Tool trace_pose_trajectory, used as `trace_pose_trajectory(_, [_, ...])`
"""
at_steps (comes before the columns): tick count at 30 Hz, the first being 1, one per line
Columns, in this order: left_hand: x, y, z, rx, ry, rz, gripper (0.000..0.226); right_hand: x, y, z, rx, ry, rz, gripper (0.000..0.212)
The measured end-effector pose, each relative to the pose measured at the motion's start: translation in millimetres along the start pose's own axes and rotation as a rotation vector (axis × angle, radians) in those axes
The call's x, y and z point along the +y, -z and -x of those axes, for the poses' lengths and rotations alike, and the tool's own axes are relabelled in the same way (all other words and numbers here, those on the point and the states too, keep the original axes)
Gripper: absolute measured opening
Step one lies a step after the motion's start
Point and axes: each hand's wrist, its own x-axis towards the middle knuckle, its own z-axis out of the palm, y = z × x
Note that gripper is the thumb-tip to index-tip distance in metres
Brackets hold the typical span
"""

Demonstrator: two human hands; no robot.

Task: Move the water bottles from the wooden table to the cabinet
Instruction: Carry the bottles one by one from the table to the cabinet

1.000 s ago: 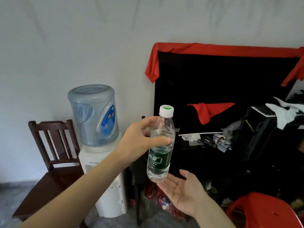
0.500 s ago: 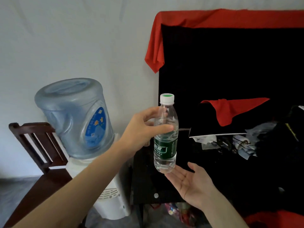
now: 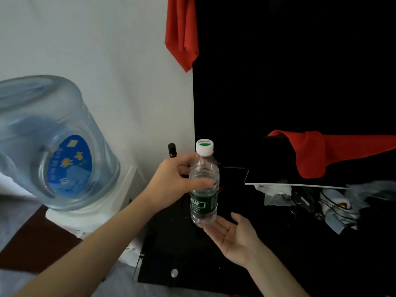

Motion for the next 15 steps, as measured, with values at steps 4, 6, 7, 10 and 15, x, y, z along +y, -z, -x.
trace_pose_trajectory(4, [-35,-13,-23,-0.023,0.040,-0.034,0.047,-18,9,-45,0.018,-0.071,-0.003,0.057])
trace_pose_trajectory(6, [-58,-19,-34,-0.047,0.048,-0.049,0.051,-21,18,-69,0.035,-0.103,-0.024,0.058])
trace_pose_trajectory(7, [-69,-23,-40,-0.052,0.052,-0.059,0.053,-23,22,-80,0.049,-0.111,-0.027,0.059])
trace_pose_trajectory(10, [-100,-35,-55,-0.054,0.057,-0.131,0.057,-26,32,-110,0.116,-0.106,-0.037,0.062])
trace_pose_trajectory(15, [-144,-61,-71,-0.088,0.043,-0.216,0.056,-36,50,-146,0.241,-0.043,-0.061,0.065])
